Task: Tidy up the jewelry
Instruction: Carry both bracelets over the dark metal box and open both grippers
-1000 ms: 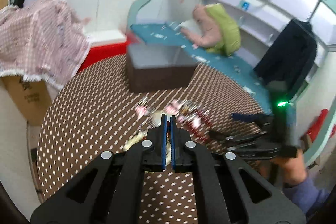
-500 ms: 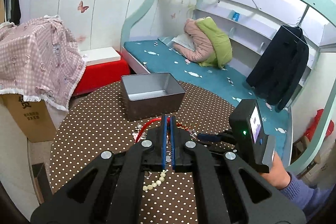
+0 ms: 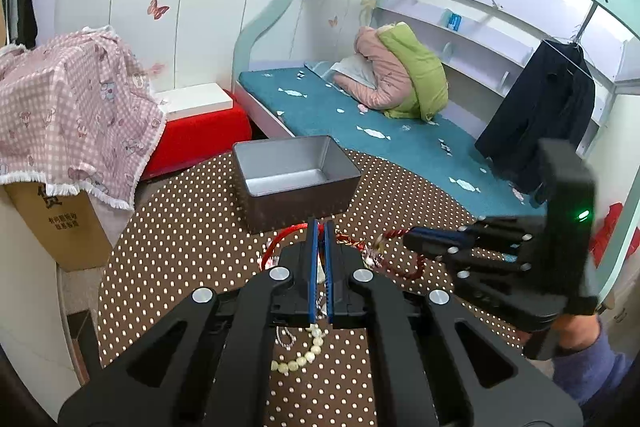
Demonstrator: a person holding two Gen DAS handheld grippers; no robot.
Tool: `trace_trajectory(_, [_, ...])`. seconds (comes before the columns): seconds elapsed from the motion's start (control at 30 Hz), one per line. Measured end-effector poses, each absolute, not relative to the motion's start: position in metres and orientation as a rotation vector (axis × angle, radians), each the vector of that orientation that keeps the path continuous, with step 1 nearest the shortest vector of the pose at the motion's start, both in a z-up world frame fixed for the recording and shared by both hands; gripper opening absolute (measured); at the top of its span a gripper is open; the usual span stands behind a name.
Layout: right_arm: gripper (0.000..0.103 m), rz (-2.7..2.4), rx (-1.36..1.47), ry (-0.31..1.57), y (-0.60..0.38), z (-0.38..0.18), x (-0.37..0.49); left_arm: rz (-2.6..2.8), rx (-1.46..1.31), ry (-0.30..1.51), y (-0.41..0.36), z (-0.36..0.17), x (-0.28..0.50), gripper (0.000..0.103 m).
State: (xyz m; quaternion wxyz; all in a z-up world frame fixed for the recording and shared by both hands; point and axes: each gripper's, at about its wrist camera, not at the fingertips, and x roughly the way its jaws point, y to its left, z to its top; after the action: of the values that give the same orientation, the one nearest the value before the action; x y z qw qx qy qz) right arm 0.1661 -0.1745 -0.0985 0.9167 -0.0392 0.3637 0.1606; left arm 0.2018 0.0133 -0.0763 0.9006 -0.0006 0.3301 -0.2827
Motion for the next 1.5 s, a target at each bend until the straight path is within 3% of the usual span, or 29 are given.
trace_trajectory(0.3, [0.007, 0.316, -0.068, 0.649, -0.175, -0.045, 0.206, -0.63, -0.013, 0.683, -0.006, -0.054, 0.252, 0.003])
trace_trajectory(0.5, [0.007, 0.286, -0.024, 0.674, -0.183, -0.048, 0.252, -0.58, 0.002, 0.682, -0.024, -0.048, 0.308, 0.003])
trace_trajectory(0.77, [0.007, 0.292, 0.057, 0.798, -0.182, -0.09, 0.298, -0.488, 0.055, 0.86, -0.048, -0.113, 0.377, 0.003])
trace_trajectory(1.23, [0.007, 0.28, 0.047, 0.83, -0.174, -0.105, 0.314, -0.459, 0.122, 0.95, -0.058, -0.165, 0.392, 0.004])
trace_trajectory(1.3, [0.007, 0.282, 0.046, 0.828, -0.172, -0.103, 0.315, -0.455, 0.128, 0.944, -0.06, -0.164, 0.391, 0.007])
trace_trajectory(1.33, [0.007, 0.281, 0.045, 0.823, -0.172, -0.103, 0.315, -0.456, 0.129, 0.94, -0.061, -0.163, 0.39, 0.016])
trace_trajectory(1.37, [0.007, 0.281, 0.044, 0.82, -0.172, -0.101, 0.315, -0.454, 0.126, 0.935, -0.061, -0.162, 0.389, 0.037])
trace_trajectory(1.4, [0.007, 0.285, 0.046, 0.822, -0.171, -0.1, 0.317, -0.446, 0.124, 0.926, -0.061, -0.159, 0.387, 0.048])
trace_trajectory(1.5, [0.007, 0.284, 0.05, 0.828, -0.173, -0.099, 0.317, -0.437, 0.139, 0.897, -0.061, -0.153, 0.383, 0.05])
